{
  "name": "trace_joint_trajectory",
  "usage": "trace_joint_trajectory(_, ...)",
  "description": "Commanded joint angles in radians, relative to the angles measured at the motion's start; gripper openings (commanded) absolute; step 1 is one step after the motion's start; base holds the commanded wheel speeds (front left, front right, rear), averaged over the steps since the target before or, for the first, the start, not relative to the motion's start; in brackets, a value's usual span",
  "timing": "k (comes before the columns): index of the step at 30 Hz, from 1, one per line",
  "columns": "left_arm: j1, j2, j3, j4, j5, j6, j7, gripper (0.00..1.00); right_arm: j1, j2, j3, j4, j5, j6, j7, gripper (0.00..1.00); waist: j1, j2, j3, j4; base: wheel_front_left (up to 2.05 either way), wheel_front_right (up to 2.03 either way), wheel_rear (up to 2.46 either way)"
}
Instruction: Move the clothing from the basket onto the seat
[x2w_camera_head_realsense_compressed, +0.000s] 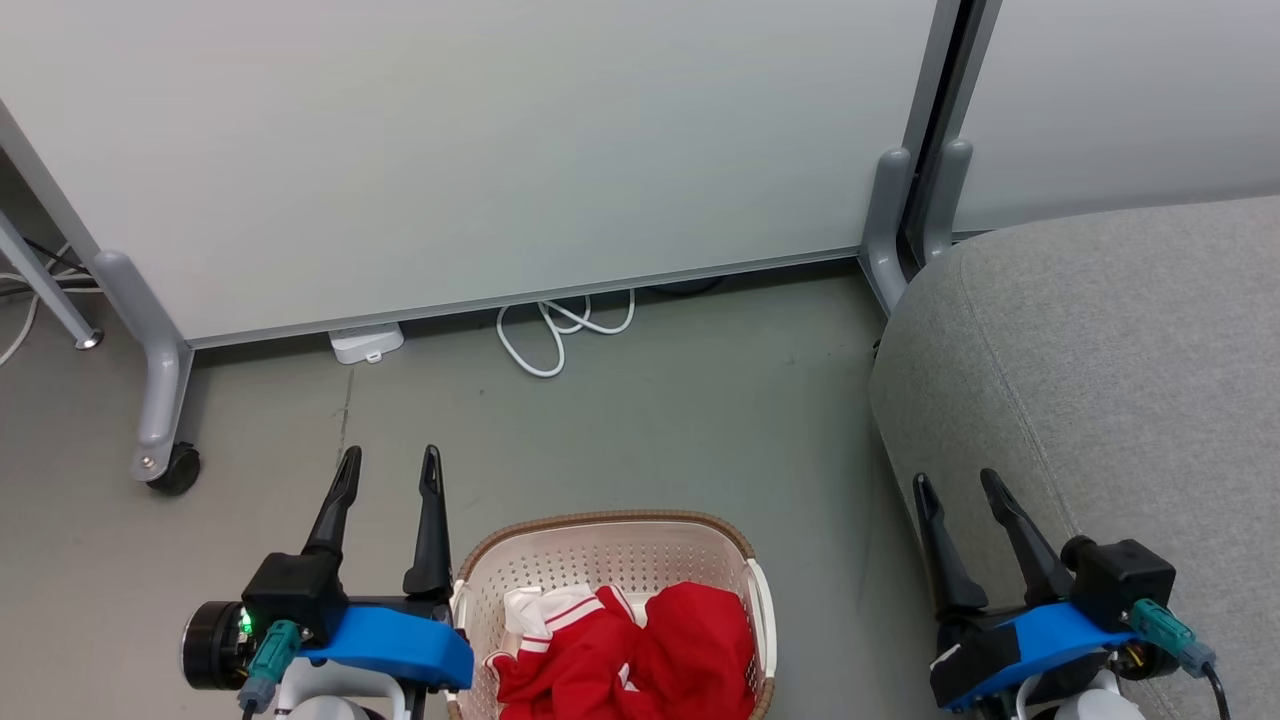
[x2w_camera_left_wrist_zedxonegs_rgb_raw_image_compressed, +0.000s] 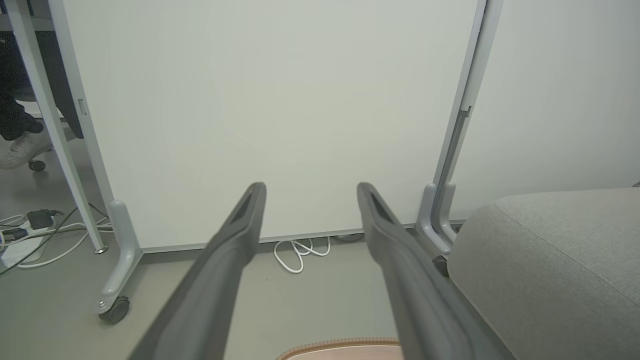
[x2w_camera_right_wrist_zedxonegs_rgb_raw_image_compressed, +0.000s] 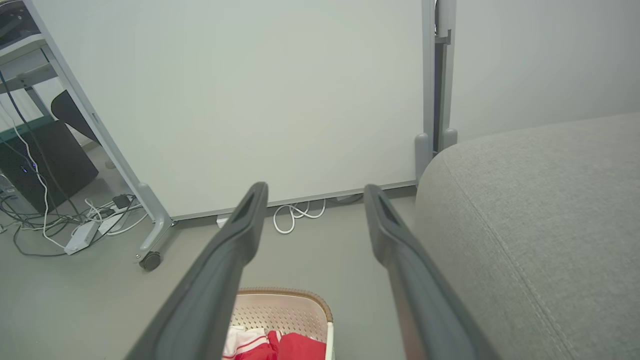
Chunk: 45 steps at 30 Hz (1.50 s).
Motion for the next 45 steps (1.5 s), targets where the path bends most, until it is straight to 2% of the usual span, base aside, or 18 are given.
trace_joint_trajectory(1,-0.017,0.004,-0.006,0.002,0.02,-0.005,-0.01,1.0,-0.015,-0.007,0.001,0.001,-0.023,0.002,-0.01,1.0,0.0,0.0,0.0,0.001,0.0,0.0,0.0)
trace_joint_trajectory(15,-0.016,0.004,-0.02,0.031,0.09,-0.01,-0.035,1.0,-0.014,-0.007,0.01,0.026,-0.116,0.002,-0.035,1.0,0.0,0.0,-0.005,0.004,0.0,0.0,0.0)
trace_joint_trajectory(45,-0.046,0.004,-0.018,0.086,0.085,-0.026,-0.034,1.0,-0.022,-0.007,0.01,0.047,-0.105,0.002,-0.034,1.0,0.0,0.0,0.002,0.0,0.0,0.0,0.0)
